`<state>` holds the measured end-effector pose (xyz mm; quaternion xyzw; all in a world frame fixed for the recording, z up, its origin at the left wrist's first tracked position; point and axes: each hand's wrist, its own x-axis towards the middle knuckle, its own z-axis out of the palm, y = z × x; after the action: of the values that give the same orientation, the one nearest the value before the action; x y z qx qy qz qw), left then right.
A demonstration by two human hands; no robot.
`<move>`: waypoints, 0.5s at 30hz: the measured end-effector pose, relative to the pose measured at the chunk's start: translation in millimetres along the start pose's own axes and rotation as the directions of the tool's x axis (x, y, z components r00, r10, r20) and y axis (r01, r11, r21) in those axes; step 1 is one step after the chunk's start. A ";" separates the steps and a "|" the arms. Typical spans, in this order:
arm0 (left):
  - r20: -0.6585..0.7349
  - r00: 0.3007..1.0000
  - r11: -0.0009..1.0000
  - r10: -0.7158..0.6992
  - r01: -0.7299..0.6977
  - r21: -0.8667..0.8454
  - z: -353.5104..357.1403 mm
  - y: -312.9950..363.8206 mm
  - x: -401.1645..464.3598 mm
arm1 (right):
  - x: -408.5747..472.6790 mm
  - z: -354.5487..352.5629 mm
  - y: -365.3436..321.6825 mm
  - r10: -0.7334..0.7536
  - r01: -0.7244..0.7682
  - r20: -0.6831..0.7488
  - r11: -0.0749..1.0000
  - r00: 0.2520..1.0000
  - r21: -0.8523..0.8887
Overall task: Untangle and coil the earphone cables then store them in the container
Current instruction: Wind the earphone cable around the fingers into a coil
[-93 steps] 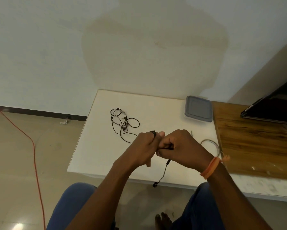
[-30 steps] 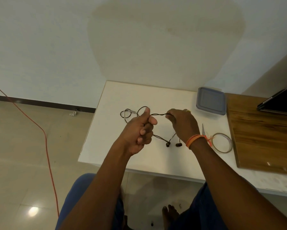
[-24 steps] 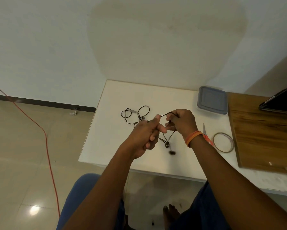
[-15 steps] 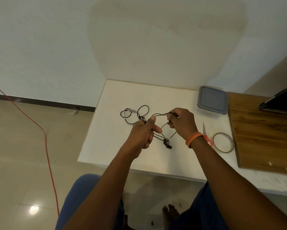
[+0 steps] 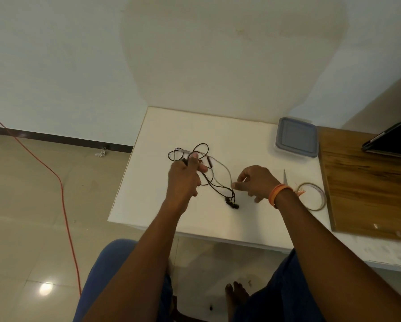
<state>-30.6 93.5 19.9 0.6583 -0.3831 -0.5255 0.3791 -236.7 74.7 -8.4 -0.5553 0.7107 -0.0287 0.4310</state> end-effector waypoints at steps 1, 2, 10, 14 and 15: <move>0.019 0.999 0.998 -0.027 0.026 0.052 4.3 -5.0 -0.5 | -3.0 3.8 -0.9 0.040 -0.040 0.053 0.999 0.998 0.002; 0.039 0.997 0.994 -0.061 0.057 0.096 9.2 -10.0 -1.1 | -5.9 7.2 -2.0 0.066 -0.064 0.097 0.998 0.993 -0.017; 0.140 0.988 0.890 -0.070 -0.002 0.457 40.7 -53.5 -0.2 | -4.9 31.9 10.2 0.068 -0.070 -0.020 0.992 0.997 -0.107; 0.218 0.975 0.776 0.033 -0.162 0.609 48.4 -65.1 -3.5 | -2.4 33.0 15.5 0.032 -0.033 -0.023 0.999 0.999 -0.037; 0.241 0.970 0.762 0.035 -0.182 0.622 49.8 -65.0 -4.2 | -3.6 32.1 14.9 0.019 -0.019 0.004 1.000 1.000 0.024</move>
<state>-73.2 119.7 -45.1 0.6637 -0.6153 -0.4084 0.1187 -227.3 97.4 -34.2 -0.5433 0.7149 -0.0319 0.4390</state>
